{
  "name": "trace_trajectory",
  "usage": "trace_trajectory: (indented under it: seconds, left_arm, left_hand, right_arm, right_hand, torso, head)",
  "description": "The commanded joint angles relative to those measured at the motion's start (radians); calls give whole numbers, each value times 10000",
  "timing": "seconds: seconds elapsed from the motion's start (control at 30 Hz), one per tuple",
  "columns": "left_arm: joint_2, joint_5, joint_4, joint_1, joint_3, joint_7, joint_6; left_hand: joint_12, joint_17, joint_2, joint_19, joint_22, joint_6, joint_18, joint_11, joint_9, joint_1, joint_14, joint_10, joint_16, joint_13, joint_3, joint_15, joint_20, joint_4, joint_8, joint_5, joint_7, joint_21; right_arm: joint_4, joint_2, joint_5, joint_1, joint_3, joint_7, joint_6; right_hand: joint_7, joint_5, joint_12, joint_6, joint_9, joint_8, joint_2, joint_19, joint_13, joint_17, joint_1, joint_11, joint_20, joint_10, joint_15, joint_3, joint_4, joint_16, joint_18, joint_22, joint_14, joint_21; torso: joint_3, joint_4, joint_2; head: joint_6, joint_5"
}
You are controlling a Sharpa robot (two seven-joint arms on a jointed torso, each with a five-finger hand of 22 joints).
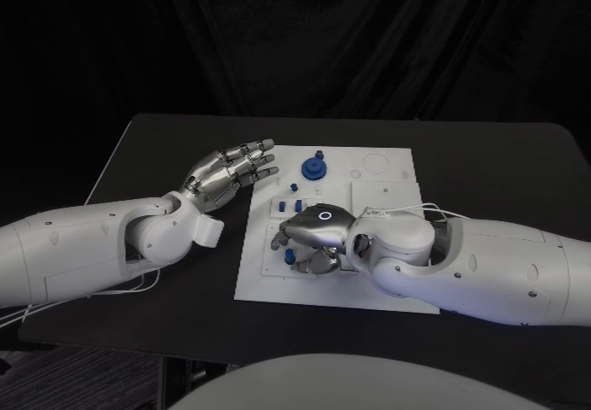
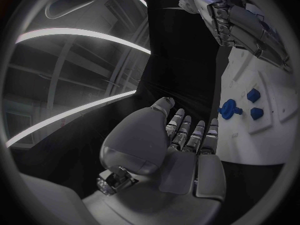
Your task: Assemble the parts on the task board
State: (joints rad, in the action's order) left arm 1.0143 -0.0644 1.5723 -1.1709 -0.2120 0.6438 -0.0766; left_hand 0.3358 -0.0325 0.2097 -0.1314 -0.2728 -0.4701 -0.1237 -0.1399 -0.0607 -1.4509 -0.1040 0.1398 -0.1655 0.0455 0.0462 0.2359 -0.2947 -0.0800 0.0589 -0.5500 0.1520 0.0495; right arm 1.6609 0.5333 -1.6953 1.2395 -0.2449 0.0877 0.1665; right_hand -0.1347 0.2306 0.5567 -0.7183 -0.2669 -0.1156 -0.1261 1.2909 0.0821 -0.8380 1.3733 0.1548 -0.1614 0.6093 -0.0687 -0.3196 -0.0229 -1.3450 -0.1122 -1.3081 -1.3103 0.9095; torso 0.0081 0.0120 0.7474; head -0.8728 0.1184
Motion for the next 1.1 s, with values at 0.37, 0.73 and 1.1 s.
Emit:
trace_trajectory:
  seconds: [0.37, 0.73, 1.1]
  left_arm:
    - [19, -22, -29, 39, 8, 111, -33]
    - [29, -22, -33, 61, 8, 121, -37]
    - [142, -131, 98, 66, 7, 119, 134]
  left_hand:
    - [88, -8, 3, -33, 21, -99, 11, -102, -18, 124, 1, 29, -56, 21, 109, -10, 26, -2, 52, -62, 45, 21]
    - [87, -9, 5, -43, 5, -108, 12, -111, -20, 129, -1, 31, -62, 20, 128, -6, 25, 0, 55, -64, 51, 24]
    - [148, -18, -13, -68, -14, -182, 13, -120, -31, 148, -29, 69, -110, 28, 186, 7, 21, 14, 73, -65, 59, 32]
  right_arm:
    - [834, 974, 75, 15, 25, -600, 1695]
    - [2021, 2654, 1455, 310, 37, -1658, 3197]
    - [2681, 4601, 3564, 687, -17, -1075, 2522]
  right_hand:
    - [49, -94, 156, 916, 794, 478, 153, -271, -106, 180, 397, 185, -227, -609, -177, 1026, -117, -37, -270, -711, 345, -408]
    - [-264, 653, 1010, -641, 746, 62, 524, 245, -8, -654, 905, 0, -108, 38, -18, 894, -109, -438, -127, -993, -140, 539]
    - [-209, 734, 3559, -2037, 505, -700, 502, 290, 1151, -577, 813, -645, 376, 1451, 579, 286, -426, -342, -111, -985, -218, 668]
  torso:
    - [6, 4, 8]
    - [11, -7, 5]
    - [12, 0, 13]
  head:
    - [2, -75]
    - [2, -5]
    - [2, -142]
